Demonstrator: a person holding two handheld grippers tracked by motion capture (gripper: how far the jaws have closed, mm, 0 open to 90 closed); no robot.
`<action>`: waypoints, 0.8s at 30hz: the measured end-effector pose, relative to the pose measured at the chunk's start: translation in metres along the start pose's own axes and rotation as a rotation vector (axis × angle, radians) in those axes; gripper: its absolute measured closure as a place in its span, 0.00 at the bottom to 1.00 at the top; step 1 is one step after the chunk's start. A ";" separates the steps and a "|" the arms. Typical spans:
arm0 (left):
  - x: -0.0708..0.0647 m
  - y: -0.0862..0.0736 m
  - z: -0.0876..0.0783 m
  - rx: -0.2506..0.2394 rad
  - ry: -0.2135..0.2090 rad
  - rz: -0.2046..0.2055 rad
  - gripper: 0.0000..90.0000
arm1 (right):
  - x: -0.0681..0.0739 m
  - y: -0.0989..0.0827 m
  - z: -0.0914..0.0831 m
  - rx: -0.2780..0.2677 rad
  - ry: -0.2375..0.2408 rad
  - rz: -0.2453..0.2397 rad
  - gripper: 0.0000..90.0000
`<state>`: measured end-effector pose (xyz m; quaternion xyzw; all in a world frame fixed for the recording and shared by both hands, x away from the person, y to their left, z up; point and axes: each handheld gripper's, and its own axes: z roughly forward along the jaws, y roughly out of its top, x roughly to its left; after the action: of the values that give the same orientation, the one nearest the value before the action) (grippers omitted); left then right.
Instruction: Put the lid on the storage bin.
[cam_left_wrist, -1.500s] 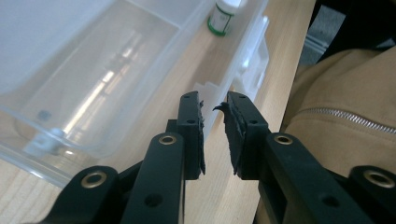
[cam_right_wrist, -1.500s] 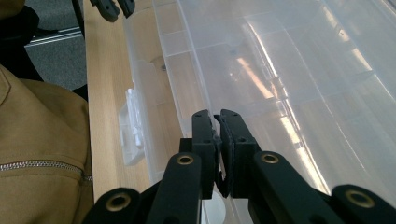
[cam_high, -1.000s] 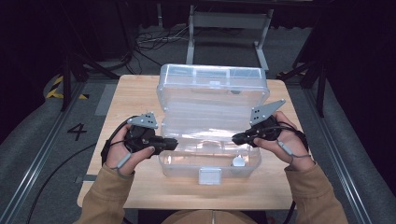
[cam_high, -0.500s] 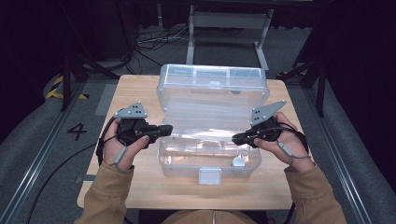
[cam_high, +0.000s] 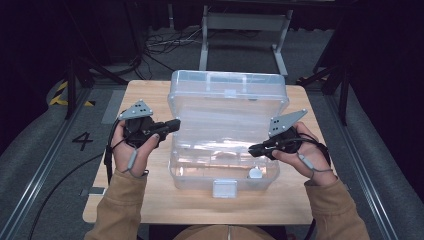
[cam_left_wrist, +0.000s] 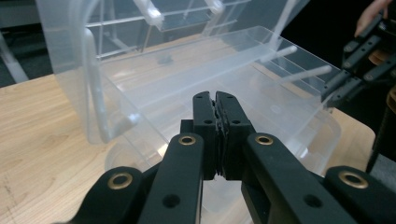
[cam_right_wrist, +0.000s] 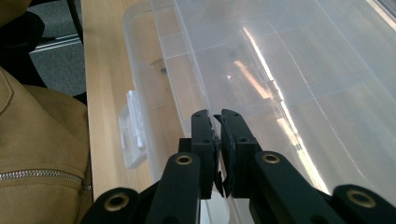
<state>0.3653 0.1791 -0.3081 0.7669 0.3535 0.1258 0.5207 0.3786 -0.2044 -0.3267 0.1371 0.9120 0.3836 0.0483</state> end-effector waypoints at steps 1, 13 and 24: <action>0.000 0.000 0.000 -0.001 0.006 -0.001 0.98 | 0.000 0.000 0.000 0.000 0.001 0.001 0.94; 0.005 0.001 0.003 -0.016 0.064 -0.018 0.99 | 0.003 -0.003 0.001 0.009 0.013 0.003 0.93; 0.006 0.000 0.003 -0.008 0.067 -0.028 1.00 | 0.007 -0.008 -0.015 -0.078 0.010 0.030 0.96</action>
<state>0.3711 0.1813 -0.3103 0.7552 0.3810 0.1456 0.5132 0.3674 -0.2188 -0.3217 0.1468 0.8945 0.4201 0.0432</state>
